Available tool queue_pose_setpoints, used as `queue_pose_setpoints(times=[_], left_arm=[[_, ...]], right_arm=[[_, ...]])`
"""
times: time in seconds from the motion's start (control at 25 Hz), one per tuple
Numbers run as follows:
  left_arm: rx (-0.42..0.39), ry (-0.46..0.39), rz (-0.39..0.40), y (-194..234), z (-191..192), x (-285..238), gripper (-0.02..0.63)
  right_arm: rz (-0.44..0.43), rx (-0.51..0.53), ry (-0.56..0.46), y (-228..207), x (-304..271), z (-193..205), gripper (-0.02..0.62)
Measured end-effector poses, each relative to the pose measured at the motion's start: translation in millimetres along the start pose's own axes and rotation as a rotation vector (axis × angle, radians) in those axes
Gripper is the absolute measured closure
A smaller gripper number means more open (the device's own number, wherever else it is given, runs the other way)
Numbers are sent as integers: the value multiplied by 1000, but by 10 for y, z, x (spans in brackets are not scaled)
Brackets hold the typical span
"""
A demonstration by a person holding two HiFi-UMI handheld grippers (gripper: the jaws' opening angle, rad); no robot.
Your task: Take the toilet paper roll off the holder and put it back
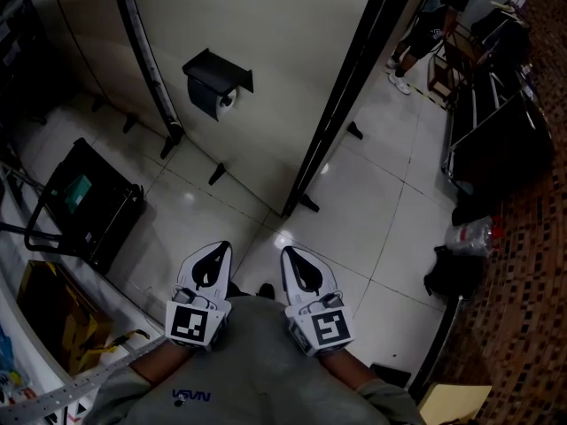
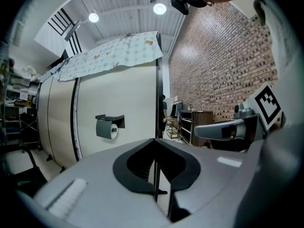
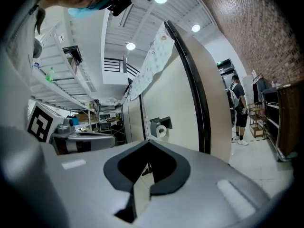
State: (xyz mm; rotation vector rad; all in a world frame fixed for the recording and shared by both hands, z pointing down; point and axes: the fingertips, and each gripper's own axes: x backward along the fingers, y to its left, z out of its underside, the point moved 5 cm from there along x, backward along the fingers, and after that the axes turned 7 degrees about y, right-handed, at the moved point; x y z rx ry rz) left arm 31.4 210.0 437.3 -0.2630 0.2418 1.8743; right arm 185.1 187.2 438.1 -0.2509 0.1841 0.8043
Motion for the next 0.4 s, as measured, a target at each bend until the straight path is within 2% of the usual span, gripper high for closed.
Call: queue_pose_setpoints(times=[0.4], left_arm=[[-13,-2,8,-37,-31,-33,600]], right_arm=[[21,9,-6,-85,27,27,592]])
